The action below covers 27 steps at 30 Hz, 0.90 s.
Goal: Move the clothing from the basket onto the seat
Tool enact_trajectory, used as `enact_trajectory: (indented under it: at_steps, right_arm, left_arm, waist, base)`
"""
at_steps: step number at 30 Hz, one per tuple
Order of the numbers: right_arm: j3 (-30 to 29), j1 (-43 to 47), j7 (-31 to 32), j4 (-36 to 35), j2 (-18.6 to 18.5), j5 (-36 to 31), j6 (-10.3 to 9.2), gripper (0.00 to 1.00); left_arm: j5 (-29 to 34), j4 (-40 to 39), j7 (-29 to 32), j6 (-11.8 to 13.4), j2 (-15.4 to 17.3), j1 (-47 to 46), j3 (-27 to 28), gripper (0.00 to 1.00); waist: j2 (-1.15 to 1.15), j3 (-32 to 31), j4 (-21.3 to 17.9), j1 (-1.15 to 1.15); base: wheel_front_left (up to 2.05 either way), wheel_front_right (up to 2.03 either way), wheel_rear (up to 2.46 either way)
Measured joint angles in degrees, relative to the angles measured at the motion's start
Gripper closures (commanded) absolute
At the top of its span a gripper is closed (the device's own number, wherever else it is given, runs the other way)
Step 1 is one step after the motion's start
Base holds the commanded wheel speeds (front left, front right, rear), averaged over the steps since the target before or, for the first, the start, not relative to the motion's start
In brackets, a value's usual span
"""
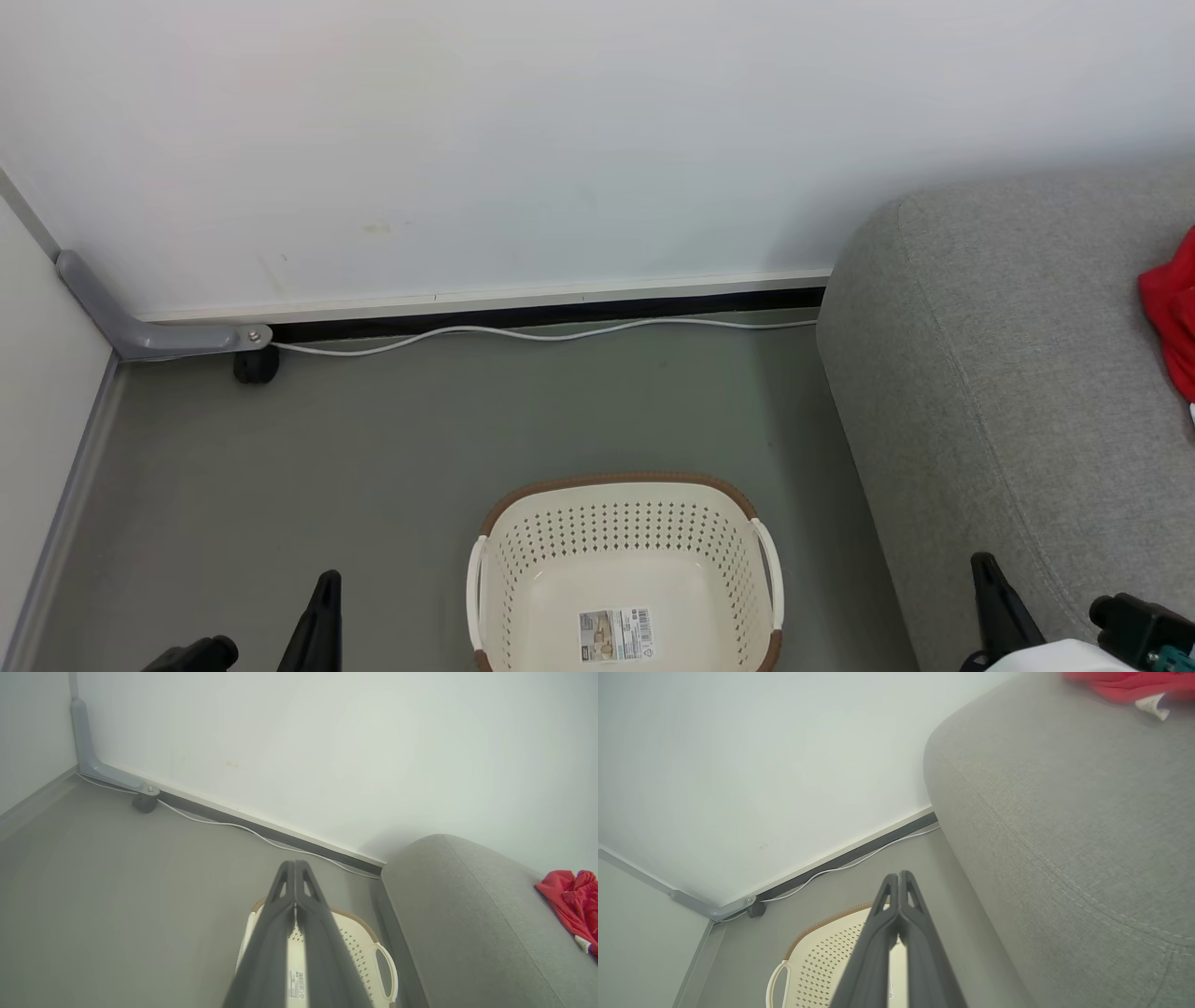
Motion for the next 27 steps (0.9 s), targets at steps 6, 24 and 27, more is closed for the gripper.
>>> enact_trajectory:
  at_steps: [6,24,27]
  right_arm:
    - [-0.57,-0.04,1.37,-0.66,0.0,4.63,0.0,1.0]
    - [-2.02,-1.18,4.33,-2.14,0.0,16.37,-0.01,1.0]
    - [-2.24,-1.19,4.63,-2.37,0.0,18.33,-0.01,1.0]
  left_arm:
    - [-4.88,-0.16,1.19,0.0,0.09,-0.03,0.15,1.0]
    - [-16.49,-0.75,3.88,0.0,0.25,-1.47,0.9,1.0]
    - [-18.38,-0.77,4.49,0.0,0.26,-2.06,1.03,1.0]
  waist:
    - [0.0,-0.01,-0.05,0.0]
    - [0.0,-0.04,-0.17,-0.01]
    - [0.0,-0.04,-0.2,-0.01]
  base:
    - [0.0,0.0,0.0]
    - [0.0,0.0,0.0]
    - [0.0,0.0,0.0]
